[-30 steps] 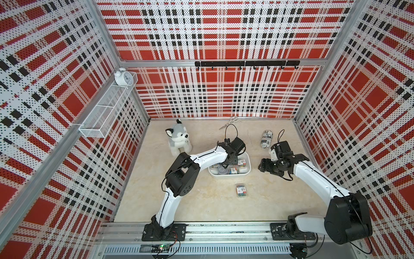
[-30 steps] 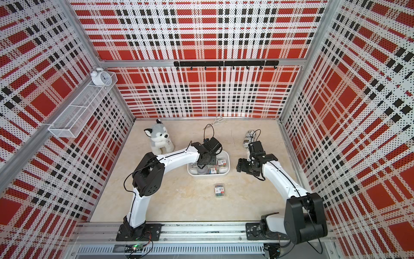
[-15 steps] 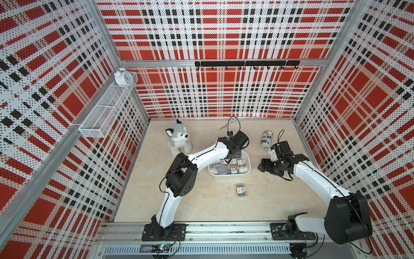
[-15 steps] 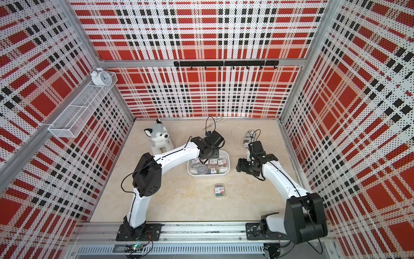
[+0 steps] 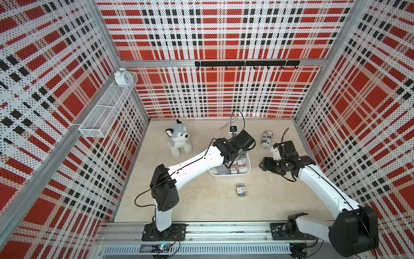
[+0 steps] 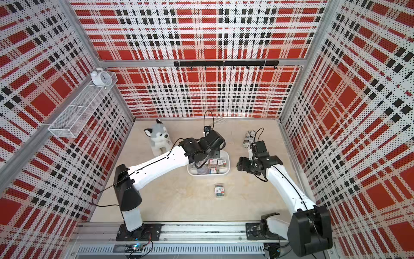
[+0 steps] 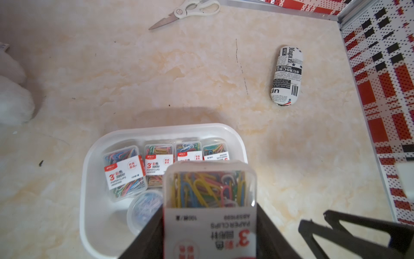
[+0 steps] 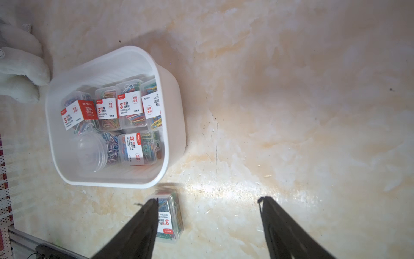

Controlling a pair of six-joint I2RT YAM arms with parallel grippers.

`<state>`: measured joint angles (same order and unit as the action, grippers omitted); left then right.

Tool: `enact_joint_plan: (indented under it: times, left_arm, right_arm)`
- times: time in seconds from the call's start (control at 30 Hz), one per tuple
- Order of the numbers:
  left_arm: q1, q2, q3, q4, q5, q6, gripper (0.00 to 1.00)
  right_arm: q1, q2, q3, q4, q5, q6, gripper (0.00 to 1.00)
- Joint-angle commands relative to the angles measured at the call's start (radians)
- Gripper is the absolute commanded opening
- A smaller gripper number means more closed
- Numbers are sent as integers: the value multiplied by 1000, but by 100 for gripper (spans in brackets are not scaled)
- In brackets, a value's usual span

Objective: Take the paper clips out of the storage box
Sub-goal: Place the boxed paper clips at the center of the board.

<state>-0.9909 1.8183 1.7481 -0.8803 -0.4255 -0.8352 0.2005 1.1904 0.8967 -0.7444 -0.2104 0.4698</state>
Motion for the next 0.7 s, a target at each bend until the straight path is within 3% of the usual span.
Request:
enact_joint_plan:
  times: [0.0, 0.27, 0.67]
  left_arm:
    - [-63, -90, -103, -40, -76, -93, 54]
    - [-212, -258, -397, 6, -122, -294, 55]
    - [-207, -233, -618, 188, 31, -330, 55]
  right_arm:
    - [-7, -34, 35, -23, -7, -2, 76]
    - [-6, -48, 23, -20, 15, -13, 77]
    - [-6, 37, 48, -30, 21, -17, 78]
